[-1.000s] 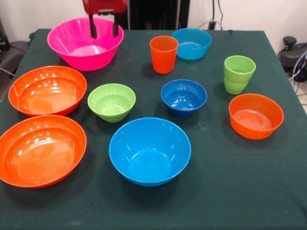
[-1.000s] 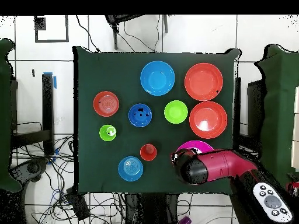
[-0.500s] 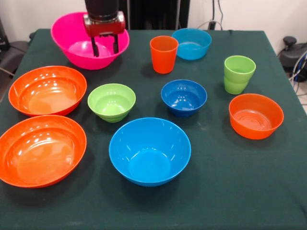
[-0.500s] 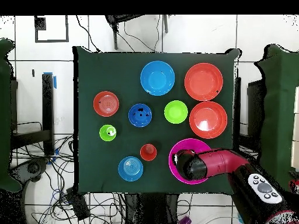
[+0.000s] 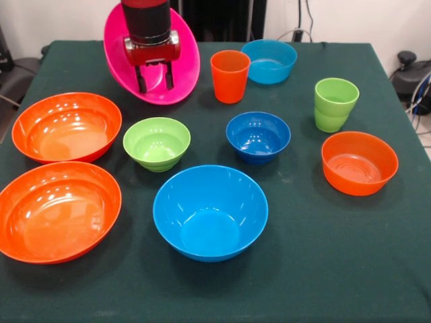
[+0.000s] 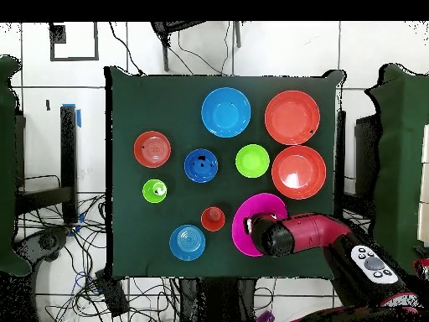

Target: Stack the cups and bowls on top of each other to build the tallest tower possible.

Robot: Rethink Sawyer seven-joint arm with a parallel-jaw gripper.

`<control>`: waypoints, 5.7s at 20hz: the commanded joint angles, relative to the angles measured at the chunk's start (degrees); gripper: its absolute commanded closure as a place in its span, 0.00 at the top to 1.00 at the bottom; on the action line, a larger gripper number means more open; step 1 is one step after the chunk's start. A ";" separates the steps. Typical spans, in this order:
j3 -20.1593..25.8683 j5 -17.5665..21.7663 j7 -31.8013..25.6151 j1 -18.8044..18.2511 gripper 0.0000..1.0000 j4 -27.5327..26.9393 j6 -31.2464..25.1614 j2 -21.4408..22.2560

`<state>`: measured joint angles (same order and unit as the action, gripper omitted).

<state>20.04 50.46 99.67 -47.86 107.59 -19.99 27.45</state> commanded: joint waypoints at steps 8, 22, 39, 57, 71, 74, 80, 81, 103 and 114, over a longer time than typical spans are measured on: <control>-1.38 3.70 1.19 2.01 1.00 -4.57 2.80 -4.32; 15.51 -13.39 -13.12 -7.49 1.00 17.39 -11.46 24.86; 20.15 -18.99 -6.79 -6.95 1.00 19.97 -18.26 30.63; 14.23 -15.89 3.94 -0.26 1.00 21.63 -7.14 24.00; 7.92 -12.19 5.21 4.79 1.00 17.77 -6.15 24.05; 6.56 -11.92 5.71 5.36 1.00 17.46 -5.11 23.55; 3.28 -9.01 6.13 7.56 1.00 15.95 -3.86 23.04; 2.56 -8.43 6.24 7.90 1.00 15.41 -3.54 22.57; -6.82 -6.13 7.11 15.34 1.00 10.41 4.57 15.00; -10.34 -5.72 5.06 18.31 1.00 9.01 4.27 14.96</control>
<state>11.05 41.22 99.67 -31.91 121.01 -17.99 44.45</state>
